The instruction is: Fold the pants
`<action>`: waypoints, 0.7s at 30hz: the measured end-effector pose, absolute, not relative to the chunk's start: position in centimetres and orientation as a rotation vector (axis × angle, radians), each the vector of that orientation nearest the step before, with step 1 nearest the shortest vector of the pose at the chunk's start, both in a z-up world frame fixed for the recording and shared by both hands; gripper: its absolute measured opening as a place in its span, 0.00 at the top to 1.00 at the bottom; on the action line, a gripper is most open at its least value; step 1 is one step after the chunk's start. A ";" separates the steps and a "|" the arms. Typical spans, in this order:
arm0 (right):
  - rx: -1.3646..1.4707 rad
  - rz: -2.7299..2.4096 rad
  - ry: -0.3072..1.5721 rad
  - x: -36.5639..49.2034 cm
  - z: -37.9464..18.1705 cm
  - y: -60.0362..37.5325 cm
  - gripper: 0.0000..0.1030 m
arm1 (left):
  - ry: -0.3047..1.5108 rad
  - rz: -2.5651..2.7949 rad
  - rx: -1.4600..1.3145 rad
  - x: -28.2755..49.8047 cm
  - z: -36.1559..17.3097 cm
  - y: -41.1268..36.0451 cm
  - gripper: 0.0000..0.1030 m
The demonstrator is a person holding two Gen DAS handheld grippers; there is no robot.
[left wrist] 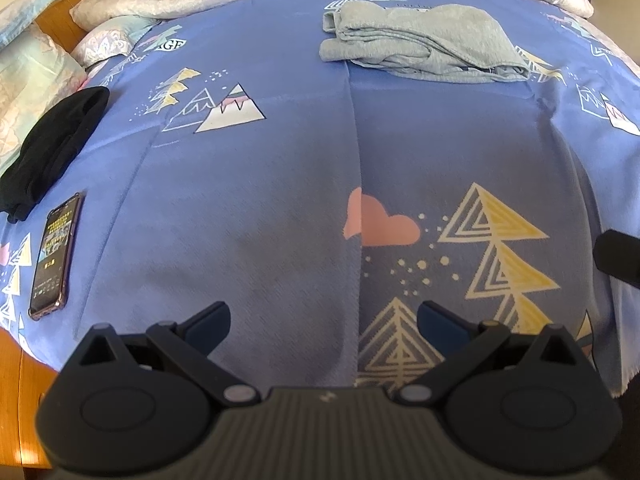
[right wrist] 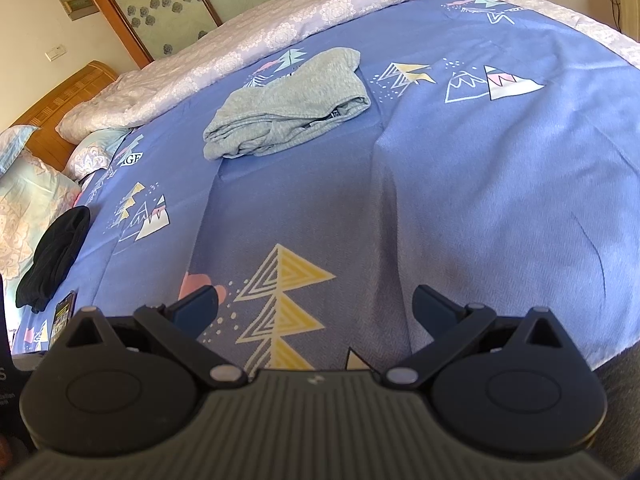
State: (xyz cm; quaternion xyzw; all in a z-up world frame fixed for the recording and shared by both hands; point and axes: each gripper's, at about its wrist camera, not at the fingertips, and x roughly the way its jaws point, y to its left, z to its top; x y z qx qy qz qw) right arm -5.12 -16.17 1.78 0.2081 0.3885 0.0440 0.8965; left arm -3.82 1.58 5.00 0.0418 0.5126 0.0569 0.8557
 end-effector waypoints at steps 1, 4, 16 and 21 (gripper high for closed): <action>0.432 0.091 0.806 -5.1 1.7 -16.2 0.00 | 1.084 0.116 0.084 -3.8 4.9 1.6 0.00; 0.434 0.092 0.810 -5.2 1.6 -16.2 0.00 | 1.102 0.108 0.077 -3.7 4.7 1.6 0.00; 0.447 0.094 0.831 -5.0 1.2 -16.3 0.00 | 1.131 0.088 0.073 -3.7 4.1 1.3 0.00; 0.452 0.094 0.837 -5.0 1.0 -16.4 0.00 | 1.134 0.086 0.076 -3.7 4.0 1.2 0.00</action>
